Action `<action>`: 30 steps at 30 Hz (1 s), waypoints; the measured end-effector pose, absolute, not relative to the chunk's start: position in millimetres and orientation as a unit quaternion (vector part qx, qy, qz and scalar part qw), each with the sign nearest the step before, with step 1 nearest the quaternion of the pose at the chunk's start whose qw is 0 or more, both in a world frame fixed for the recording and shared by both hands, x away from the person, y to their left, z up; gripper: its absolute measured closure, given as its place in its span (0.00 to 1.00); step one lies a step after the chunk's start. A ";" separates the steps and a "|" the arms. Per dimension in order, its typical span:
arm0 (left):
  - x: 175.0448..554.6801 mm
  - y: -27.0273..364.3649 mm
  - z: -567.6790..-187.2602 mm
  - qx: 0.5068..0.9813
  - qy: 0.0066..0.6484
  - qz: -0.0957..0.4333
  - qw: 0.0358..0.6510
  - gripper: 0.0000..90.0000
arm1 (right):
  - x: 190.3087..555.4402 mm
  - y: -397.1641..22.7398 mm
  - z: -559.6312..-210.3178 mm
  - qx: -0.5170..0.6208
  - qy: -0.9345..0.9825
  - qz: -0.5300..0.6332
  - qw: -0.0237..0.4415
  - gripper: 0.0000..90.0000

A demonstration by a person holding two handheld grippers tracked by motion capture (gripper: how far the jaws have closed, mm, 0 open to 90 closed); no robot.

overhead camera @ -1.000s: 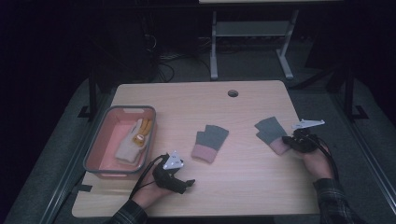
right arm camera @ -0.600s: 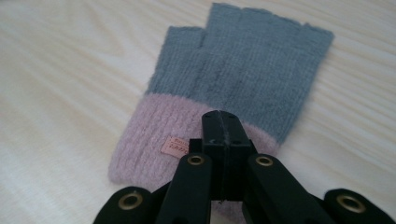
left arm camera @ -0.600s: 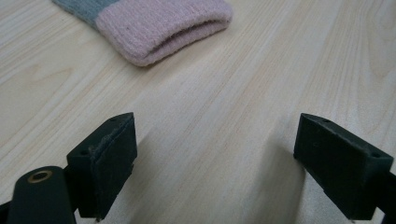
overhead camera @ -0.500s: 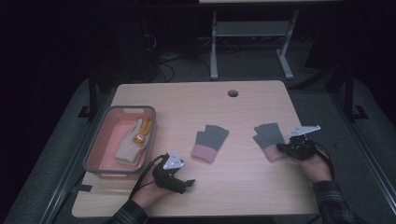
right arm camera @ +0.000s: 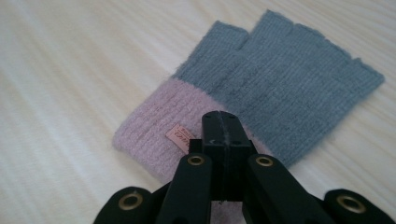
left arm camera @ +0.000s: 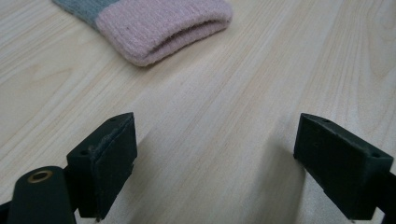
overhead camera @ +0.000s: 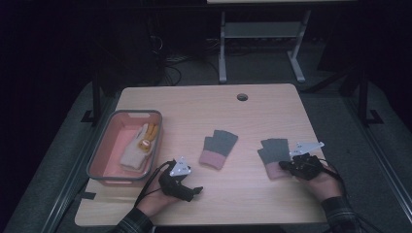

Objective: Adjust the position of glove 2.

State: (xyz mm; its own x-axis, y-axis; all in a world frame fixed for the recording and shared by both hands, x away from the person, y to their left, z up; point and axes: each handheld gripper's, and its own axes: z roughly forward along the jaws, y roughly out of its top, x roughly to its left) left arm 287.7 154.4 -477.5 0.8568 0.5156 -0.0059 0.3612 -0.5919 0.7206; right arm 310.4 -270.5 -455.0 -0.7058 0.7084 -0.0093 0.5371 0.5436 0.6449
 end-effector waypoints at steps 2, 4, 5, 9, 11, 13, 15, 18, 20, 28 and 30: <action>287.7 154.4 -477.5 0.886 0.247 0.102 0.378 0.14 | 306.8 -266.7 -454.6 0.352 0.871 0.315 0.136 1.00; 287.7 154.4 -477.5 0.886 0.247 0.102 0.378 0.14 | 304.9 -264.5 -454.4 0.350 0.872 0.315 0.135 1.00; 287.8 154.4 -477.5 0.886 0.247 0.102 0.378 0.14 | 302.6 -259.3 -453.9 0.342 0.876 0.314 0.133 1.00; 288.0 154.3 -477.6 0.886 0.246 0.102 0.378 0.14 | 299.7 -249.8 -453.5 0.328 0.882 0.315 0.125 1.00; 288.0 154.3 -477.6 0.886 0.246 0.102 0.378 0.14 | 297.5 -244.8 -453.1 0.322 0.884 0.317 0.121 1.00; 288.0 154.3 -477.6 0.886 0.246 0.102 0.379 0.14 | 296.0 -241.9 -453.0 0.319 0.886 0.316 0.119 1.00; 288.1 154.4 -477.5 0.886 0.246 0.103 0.378 0.14 | 293.2 -234.6 -453.3 0.309 0.888 0.322 0.109 1.00; 288.1 154.4 -477.5 0.887 0.246 0.103 0.378 0.14 | 292.4 -229.4 -453.0 0.302 0.890 0.324 0.105 1.00; 288.2 154.4 -477.5 0.887 0.246 0.103 0.378 0.14 | 291.1 -224.7 -453.2 0.299 0.891 0.326 0.098 1.00; 288.5 154.4 -477.4 0.887 0.244 0.103 0.377 0.14 | 287.3 -206.6 -453.8 0.273 0.898 0.336 0.080 1.00; 288.6 154.4 -477.2 0.887 0.244 0.103 0.377 0.14 | 286.1 -197.9 -454.5 0.267 0.898 0.343 0.065 1.00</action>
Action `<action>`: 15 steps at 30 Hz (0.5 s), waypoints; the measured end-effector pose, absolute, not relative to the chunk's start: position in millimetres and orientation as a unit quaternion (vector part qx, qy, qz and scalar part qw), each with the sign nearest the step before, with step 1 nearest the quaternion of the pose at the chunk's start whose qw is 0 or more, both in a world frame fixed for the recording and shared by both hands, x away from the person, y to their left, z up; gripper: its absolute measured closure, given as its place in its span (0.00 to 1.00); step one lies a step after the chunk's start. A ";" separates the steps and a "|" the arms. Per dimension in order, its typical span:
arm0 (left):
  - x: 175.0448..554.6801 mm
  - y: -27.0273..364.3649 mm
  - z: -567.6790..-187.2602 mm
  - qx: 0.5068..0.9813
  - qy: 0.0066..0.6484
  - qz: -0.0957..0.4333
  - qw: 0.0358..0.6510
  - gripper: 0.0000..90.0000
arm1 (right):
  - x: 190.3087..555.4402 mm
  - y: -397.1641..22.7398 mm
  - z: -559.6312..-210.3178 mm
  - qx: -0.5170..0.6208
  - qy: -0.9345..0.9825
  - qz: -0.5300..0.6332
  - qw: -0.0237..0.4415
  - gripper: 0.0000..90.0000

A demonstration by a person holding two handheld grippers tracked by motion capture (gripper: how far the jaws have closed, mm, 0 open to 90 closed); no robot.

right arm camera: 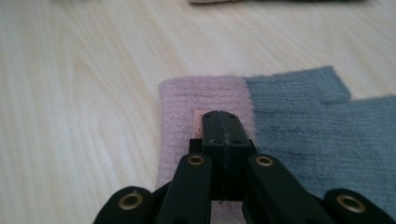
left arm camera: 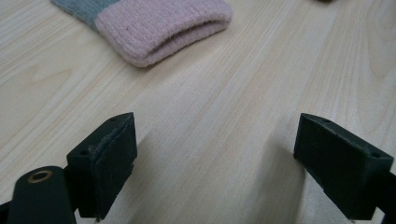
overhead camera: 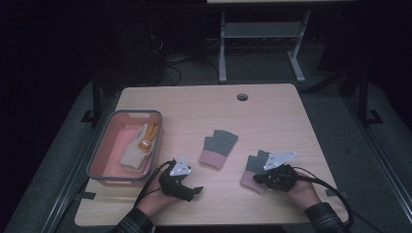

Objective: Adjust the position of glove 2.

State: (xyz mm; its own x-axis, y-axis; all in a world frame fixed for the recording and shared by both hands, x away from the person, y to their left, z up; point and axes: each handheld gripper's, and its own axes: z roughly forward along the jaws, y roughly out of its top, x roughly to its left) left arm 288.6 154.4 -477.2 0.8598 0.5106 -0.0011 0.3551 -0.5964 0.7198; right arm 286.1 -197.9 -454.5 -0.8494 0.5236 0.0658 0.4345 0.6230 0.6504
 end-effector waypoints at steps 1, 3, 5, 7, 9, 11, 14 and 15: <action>288.6 154.4 -477.2 0.887 0.244 0.103 0.377 0.14 | 286.1 -197.9 -454.5 0.267 0.898 0.343 0.065 1.00; 288.6 154.4 -477.2 0.888 0.244 0.103 0.377 0.14 | 284.1 -189.5 -454.4 0.255 0.901 0.344 0.065 1.00; 288.6 154.4 -477.2 0.888 0.244 0.103 0.377 0.14 | 282.3 -184.7 -454.7 0.249 0.903 0.346 0.061 1.00; 288.6 154.4 -477.1 0.888 0.244 0.103 0.377 0.14 | 279.9 -180.4 -454.2 0.245 0.904 0.346 0.059 1.00; 288.6 154.4 -477.2 0.888 0.244 0.103 0.377 0.14 | 278.3 -178.3 -454.0 0.243 0.905 0.345 0.057 1.00; 288.6 154.4 -477.3 0.887 0.244 0.103 0.377 0.14 | 277.1 -175.2 -452.6 0.233 0.908 0.342 0.064 1.00; 288.5 154.4 -477.3 0.887 0.244 0.103 0.378 0.14 | 279.2 -180.0 -449.0 0.242 0.904 0.345 0.073 1.00; 288.5 154.4 -477.3 0.887 0.244 0.103 0.378 0.14 | 280.4 -183.2 -448.1 0.246 0.901 0.349 0.078 1.00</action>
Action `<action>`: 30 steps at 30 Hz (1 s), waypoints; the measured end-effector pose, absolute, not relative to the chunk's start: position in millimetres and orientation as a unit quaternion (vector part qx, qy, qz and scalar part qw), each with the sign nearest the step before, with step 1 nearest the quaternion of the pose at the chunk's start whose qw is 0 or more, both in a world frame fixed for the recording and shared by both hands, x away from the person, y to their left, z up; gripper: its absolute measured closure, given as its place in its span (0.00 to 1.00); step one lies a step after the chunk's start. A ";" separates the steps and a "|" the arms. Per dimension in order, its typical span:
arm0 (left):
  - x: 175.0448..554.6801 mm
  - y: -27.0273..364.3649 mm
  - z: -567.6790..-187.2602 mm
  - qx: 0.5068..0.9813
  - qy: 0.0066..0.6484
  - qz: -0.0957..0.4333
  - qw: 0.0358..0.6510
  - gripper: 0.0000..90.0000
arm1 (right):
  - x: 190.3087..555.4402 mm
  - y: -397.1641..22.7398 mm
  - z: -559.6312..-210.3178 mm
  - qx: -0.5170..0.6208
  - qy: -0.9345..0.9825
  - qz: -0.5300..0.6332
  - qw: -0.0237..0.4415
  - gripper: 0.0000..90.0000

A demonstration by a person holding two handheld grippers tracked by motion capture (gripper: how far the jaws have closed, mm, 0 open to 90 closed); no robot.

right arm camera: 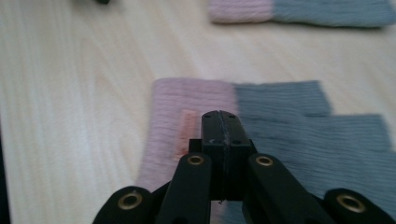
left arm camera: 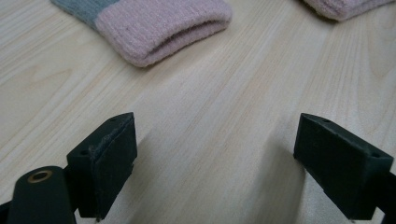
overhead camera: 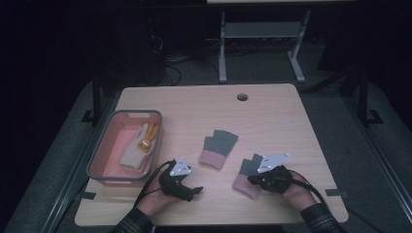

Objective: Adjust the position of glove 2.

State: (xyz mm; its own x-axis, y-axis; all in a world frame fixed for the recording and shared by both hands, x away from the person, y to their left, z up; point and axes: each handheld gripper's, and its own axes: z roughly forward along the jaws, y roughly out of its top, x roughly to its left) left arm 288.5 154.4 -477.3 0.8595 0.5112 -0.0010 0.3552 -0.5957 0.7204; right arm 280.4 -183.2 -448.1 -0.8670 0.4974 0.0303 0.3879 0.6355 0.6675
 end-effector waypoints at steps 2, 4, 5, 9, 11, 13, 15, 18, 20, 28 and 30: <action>288.5 154.4 -477.4 0.887 0.244 0.103 0.378 0.14 | 282.5 -187.6 -447.8 0.251 0.896 0.356 0.078 0.99; 288.5 154.4 -477.4 0.887 0.244 0.103 0.378 0.14 | 284.4 -193.2 -447.1 0.260 0.893 0.357 0.085 0.97; 288.6 154.4 -477.4 0.887 0.244 0.103 0.378 0.14 | 285.5 -196.6 -446.4 0.266 0.891 0.359 0.088 0.96; 288.6 154.4 -477.4 0.887 0.243 0.103 0.378 0.14 | 290.7 -212.6 -442.9 0.293 0.878 0.365 0.104 0.91; 288.6 154.4 -477.4 0.887 0.244 0.103 0.378 0.14 | 294.9 -228.3 -442.8 0.313 0.870 0.364 0.116 0.85; 288.6 154.4 -477.4 0.887 0.243 0.103 0.378 0.14 | 297.3 -240.4 -443.5 0.332 0.860 0.366 0.123 0.79; 288.6 154.4 -477.4 0.887 0.244 0.103 0.378 0.14 | 298.5 -246.9 -444.1 0.342 0.855 0.368 0.126 0.76; 288.7 154.5 -477.3 0.887 0.244 0.103 0.377 0.14 | 300.6 -270.4 -447.6 0.381 0.836 0.374 0.130 0.64; 288.7 154.4 -477.3 0.887 0.244 0.103 0.377 0.14 | 299.3 -275.7 -449.9 0.392 0.830 0.375 0.131 0.60; 288.5 154.5 -477.3 0.887 0.245 0.100 0.378 0.14 | 275.9 -291.6 -467.7 0.415 0.822 0.357 0.158 0.35; 288.5 154.6 -477.4 0.887 0.245 0.100 0.378 0.14 | 274.3 -292.2 -469.8 0.415 0.822 0.357 0.159 0.31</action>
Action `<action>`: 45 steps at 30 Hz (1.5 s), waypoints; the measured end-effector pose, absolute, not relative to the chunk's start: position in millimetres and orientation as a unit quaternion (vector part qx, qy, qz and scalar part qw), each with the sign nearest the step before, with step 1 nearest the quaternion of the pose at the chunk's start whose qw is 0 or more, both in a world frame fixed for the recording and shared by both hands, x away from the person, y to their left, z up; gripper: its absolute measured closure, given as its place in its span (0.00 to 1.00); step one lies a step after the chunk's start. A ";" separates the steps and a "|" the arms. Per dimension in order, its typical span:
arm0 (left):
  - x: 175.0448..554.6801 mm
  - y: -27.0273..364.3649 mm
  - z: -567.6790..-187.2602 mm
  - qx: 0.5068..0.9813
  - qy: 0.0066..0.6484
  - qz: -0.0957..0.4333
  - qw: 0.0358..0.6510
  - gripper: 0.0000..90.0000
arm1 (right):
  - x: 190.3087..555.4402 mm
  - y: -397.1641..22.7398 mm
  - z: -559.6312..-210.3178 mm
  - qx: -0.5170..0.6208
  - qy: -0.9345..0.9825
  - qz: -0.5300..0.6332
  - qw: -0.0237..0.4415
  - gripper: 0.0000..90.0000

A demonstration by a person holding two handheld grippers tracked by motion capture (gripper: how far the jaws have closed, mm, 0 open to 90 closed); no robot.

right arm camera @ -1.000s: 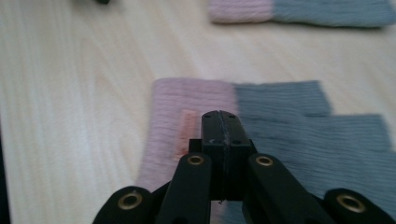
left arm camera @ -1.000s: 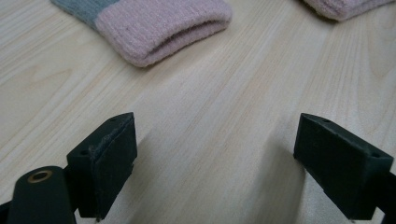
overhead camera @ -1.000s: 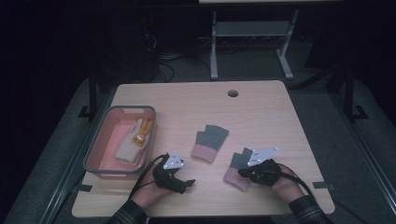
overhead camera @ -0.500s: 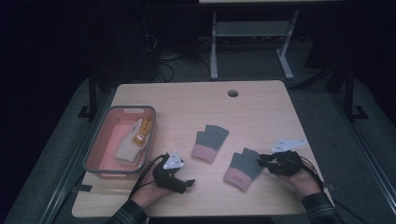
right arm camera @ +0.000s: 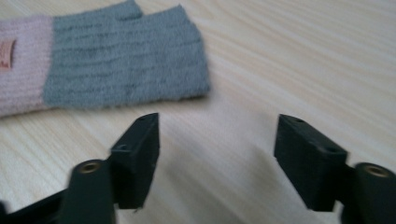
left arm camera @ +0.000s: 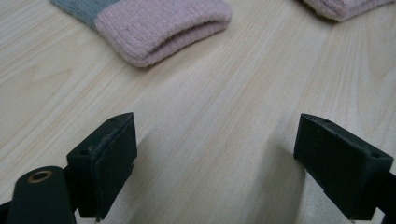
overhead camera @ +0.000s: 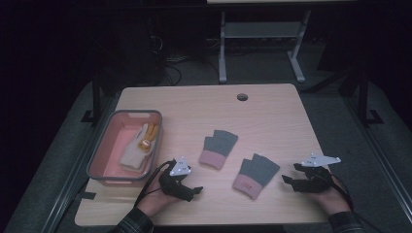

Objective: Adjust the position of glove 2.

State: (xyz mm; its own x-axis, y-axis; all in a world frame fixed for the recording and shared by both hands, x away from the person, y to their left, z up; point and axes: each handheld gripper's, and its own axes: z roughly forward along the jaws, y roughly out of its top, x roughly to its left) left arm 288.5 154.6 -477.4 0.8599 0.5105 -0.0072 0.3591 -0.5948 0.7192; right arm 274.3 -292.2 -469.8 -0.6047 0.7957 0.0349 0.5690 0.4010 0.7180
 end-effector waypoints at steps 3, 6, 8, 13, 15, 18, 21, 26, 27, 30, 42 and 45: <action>288.5 154.5 -477.2 0.888 0.244 0.101 0.376 0.14 | 270.2 -293.0 -477.9 0.417 0.822 0.349 0.170 0.26; 288.5 154.5 -477.3 0.888 0.244 0.101 0.377 0.14 | 270.7 -292.5 -478.8 0.419 0.819 0.352 0.171 0.23; 288.7 154.7 -477.3 0.888 0.242 0.101 0.376 0.14 | 271.6 -291.5 -481.7 0.416 0.818 0.361 0.165 0.19; 289.8 154.8 -476.5 0.891 0.239 0.100 0.372 0.14 | 272.8 -291.9 -482.4 0.421 0.817 0.358 0.164 0.15; 290.2 153.8 -475.4 0.892 0.244 0.097 0.369 0.14 | 272.8 -291.9 -482.4 0.421 0.817 0.358 0.164 0.15; 292.9 150.7 -471.9 0.893 0.258 0.091 0.357 0.14 | 272.8 -292.0 -482.4 0.421 0.817 0.358 0.164 0.15; 294.3 149.1 -468.4 0.890 0.262 0.092 0.361 0.14 | 272.8 -291.9 -482.4 0.421 0.817 0.358 0.164 0.15; 301.7 142.9 -455.0 0.880 0.278 0.070 0.378 0.29 | 273.4 -292.3 -482.3 0.421 0.817 0.358 0.162 0.15; 304.6 139.7 -449.3 0.877 0.279 0.065 0.386 0.33 | 273.4 -292.3 -482.3 0.421 0.817 0.358 0.162 0.15; 309.3 136.5 -443.8 0.873 0.284 0.060 0.392 0.49 | 273.3 -292.2 -482.3 0.421 0.817 0.358 0.162 0.15; 350.7 102.4 -440.8 0.878 0.274 0.045 0.390 0.98 | 273.7 -292.5 -482.3 0.420 0.818 0.358 0.162 0.15; 359.1 92.6 -439.7 0.875 0.274 0.045 0.396 0.99 | 273.7 -292.5 -482.3 0.419 0.818 0.358 0.162 0.15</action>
State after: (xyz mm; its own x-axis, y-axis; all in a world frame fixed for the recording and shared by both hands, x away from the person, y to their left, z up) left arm 359.1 92.6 -439.7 0.8458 0.5154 -0.1377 0.4439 -0.5367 0.7176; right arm 273.7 -292.5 -482.3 -0.5956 0.8026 0.0343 0.5699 0.3921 0.7221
